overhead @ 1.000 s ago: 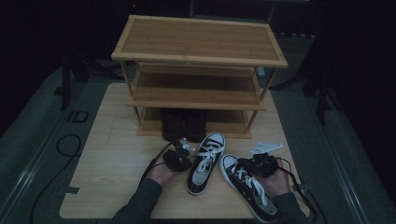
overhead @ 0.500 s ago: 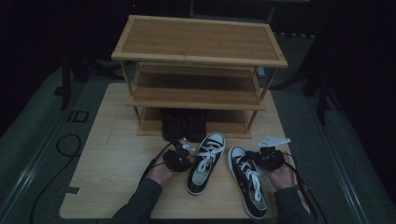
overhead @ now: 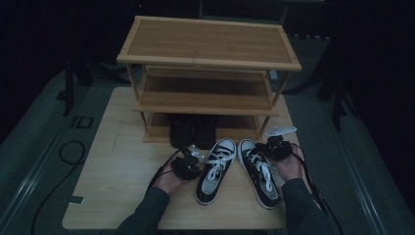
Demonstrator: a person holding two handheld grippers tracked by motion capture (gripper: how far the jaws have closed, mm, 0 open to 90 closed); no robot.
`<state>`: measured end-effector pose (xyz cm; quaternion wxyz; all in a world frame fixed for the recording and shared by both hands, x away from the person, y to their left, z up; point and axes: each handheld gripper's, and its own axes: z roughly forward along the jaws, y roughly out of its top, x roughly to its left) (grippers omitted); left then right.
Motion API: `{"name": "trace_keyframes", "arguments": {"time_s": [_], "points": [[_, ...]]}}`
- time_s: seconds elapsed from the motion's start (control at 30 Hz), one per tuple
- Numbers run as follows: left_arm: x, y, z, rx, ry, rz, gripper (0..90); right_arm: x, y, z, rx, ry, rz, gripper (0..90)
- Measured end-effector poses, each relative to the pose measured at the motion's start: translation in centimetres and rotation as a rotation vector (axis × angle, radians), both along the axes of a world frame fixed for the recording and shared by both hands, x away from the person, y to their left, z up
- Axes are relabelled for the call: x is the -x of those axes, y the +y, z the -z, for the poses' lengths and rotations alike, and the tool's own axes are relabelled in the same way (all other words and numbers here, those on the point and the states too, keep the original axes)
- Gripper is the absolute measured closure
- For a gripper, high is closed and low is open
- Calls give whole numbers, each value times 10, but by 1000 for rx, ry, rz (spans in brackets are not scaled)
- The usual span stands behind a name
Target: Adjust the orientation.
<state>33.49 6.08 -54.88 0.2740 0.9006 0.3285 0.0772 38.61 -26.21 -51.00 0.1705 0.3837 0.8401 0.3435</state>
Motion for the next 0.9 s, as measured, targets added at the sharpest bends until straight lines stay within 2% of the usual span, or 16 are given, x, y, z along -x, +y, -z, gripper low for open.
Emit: {"name": "trace_keyframes", "arguments": {"time_s": [0.1, 0.23, 0.27, 0.3, 0.37, 0.47, 0.5, 0.57, 0.6, 0.7, 0.8, 0.9], "points": [[-1, -1, 1, 2, -1, -4, 792, -3, 3, 0, -10, -9, 9, 891], [-4, -2, 2, 9, -2, -12, 794, -5, 4, 1, -4, 11, -1, 876], [-6, -2, 2, 1, -3, -12, 794, -5, 3, 1, 2, 17, -1, 835], [-7, -3, 2, 3, -7, -15, 796, -3, -1, 0, -23, 22, -8, 754], [-8, -5, 2, -4, -15, -18, 807, 2, -8, -4, -55, 6, 1, 674], [-8, -7, 1, -18, -24, -17, 818, 8, -16, -8, -71, -16, 14, 617], [-7, -9, 0, -24, -25, -13, 834, 15, -30, -10, -89, -13, 34, 565], [-8, -9, 0, -29, -26, -7, 842, 17, -35, -9, -90, -12, 51, 557], [-7, -11, 1, -21, -29, -16, 849, 19, -47, -7, -101, 2, 78, 532], [-7, -13, -1, -51, -38, 9, 849, 21, -59, -2, -111, 37, 103, 512], [-7, -13, -1, -57, -42, 18, 855, 22, -65, 4, -108, 59, 115, 508], [-5, -16, -1, -58, -46, 33, 861, 23, -68, 10, -125, 82, 101, 511]]}}
